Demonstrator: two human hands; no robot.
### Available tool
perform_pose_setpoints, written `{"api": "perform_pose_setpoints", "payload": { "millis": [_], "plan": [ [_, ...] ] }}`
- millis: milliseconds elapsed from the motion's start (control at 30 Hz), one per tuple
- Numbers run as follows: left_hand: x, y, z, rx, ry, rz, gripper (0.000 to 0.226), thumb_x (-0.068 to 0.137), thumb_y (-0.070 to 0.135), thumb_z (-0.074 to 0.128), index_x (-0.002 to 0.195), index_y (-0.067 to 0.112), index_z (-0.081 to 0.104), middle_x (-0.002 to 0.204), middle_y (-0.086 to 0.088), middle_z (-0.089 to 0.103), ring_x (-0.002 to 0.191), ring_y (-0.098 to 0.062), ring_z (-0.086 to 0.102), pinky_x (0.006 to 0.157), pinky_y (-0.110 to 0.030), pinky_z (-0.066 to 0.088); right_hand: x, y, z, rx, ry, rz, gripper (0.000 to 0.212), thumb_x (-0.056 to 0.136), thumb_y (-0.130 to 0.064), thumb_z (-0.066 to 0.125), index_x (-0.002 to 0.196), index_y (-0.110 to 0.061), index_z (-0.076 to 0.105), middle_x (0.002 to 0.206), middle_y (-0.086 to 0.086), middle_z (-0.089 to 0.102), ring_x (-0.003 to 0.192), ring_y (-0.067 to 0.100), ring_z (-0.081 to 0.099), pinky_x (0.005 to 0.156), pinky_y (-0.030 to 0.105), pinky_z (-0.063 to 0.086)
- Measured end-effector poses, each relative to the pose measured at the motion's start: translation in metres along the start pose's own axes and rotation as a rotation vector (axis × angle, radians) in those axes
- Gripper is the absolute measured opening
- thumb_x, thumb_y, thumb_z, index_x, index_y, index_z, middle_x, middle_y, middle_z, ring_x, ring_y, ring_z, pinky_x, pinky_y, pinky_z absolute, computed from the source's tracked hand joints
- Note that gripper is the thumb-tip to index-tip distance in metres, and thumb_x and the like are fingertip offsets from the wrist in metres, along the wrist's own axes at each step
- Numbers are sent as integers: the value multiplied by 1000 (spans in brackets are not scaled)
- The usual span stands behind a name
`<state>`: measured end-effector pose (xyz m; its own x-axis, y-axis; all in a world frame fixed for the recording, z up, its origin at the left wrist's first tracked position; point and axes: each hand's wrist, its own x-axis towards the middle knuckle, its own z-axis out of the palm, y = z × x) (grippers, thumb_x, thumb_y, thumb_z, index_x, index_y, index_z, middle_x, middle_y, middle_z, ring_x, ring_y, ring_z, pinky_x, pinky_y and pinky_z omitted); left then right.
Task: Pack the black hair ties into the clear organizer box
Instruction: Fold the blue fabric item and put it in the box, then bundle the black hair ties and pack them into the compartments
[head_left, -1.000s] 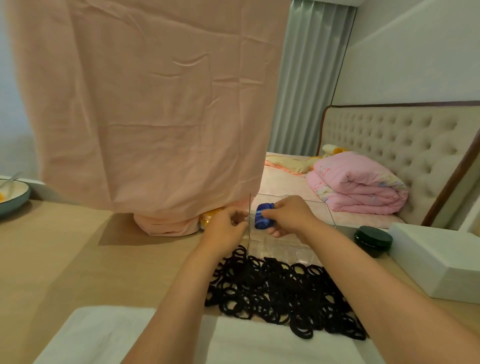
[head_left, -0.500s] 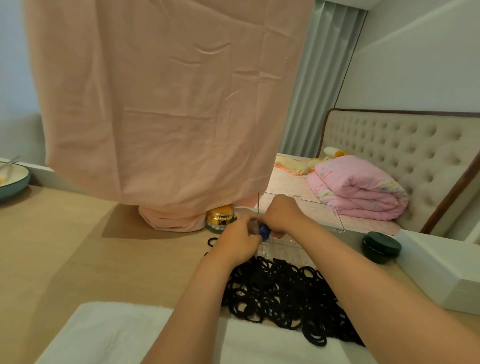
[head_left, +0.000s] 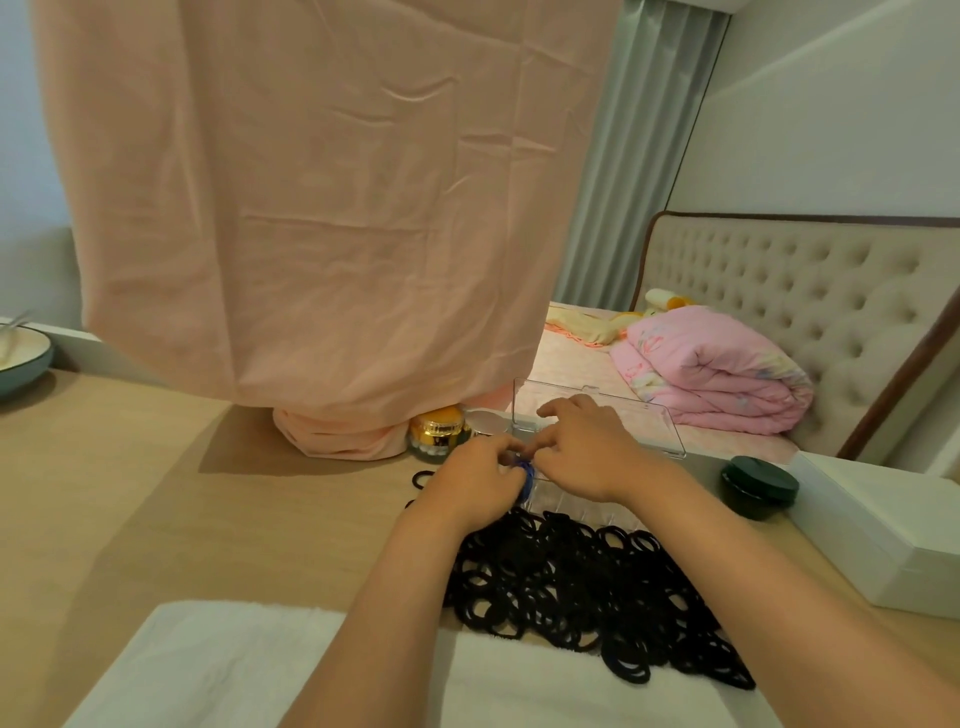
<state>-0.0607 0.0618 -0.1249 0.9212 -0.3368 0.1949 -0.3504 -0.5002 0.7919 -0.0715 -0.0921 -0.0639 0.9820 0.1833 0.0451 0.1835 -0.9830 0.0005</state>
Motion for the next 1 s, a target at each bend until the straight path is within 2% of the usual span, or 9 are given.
{"api": "perform_pose_setpoints", "payload": {
  "millis": [100,233,333,433,533,600,667,800,1000],
  "plan": [
    [2,-1,1,40,-12,3,39,95,27,57,134,27,60,135,3,58,119,-13,56,92,-28,43,-5,-2,8,4,-78,-37,39,95,-33,46,123,-41,72,165,0,27,152,22,13,123,50,5],
    [-2,3,-1,61,-15,0,41,97,25,58,138,26,56,135,2,58,121,-15,56,96,-29,45,-14,4,1,143,-8,-2,39,97,-28,50,130,-40,66,161,0,35,148,23,26,121,47,19],
    [-5,13,-7,125,75,7,40,94,23,62,134,24,55,131,2,55,118,-15,55,98,-30,46,-33,12,-6,291,186,-4,35,95,-17,53,121,-32,69,133,-4,56,110,10,57,97,34,44],
    [-10,27,-13,178,106,51,20,89,16,60,104,30,58,108,6,58,97,-12,57,84,-30,49,-60,18,-11,363,164,11,27,95,-17,55,106,-34,73,110,-12,66,77,-2,56,71,21,44],
    [-22,41,-12,271,-81,73,20,87,14,56,90,32,61,97,10,63,89,-10,60,85,-33,53,-82,24,-11,295,-35,33,29,94,-25,58,117,-35,72,112,-16,66,92,1,61,80,21,48],
    [-31,47,-9,399,-205,63,23,88,16,56,100,33,67,106,9,63,98,-12,60,91,-32,52,-90,24,-5,262,-107,58,40,91,-34,59,131,-34,65,122,-13,66,109,9,62,95,29,51],
    [-38,46,-8,541,-258,59,35,89,19,56,120,32,67,120,6,60,113,-15,56,99,-35,49,-92,21,4,213,-119,60,49,89,-43,58,137,-33,60,130,-8,65,114,15,62,98,36,52],
    [-48,43,-6,598,-308,-14,44,93,19,53,133,33,63,135,7,58,122,-15,53,103,-33,45,-85,12,24,129,-78,-2,44,92,-50,58,132,-33,61,121,-3,64,106,20,61,86,38,54],
    [-45,43,5,483,-205,52,36,94,28,50,124,37,68,124,11,66,116,-11,56,105,-40,45,-77,19,28,313,-15,12,17,89,-30,72,106,-31,75,101,-6,71,93,17,66,85,39,57]
  ]
}}
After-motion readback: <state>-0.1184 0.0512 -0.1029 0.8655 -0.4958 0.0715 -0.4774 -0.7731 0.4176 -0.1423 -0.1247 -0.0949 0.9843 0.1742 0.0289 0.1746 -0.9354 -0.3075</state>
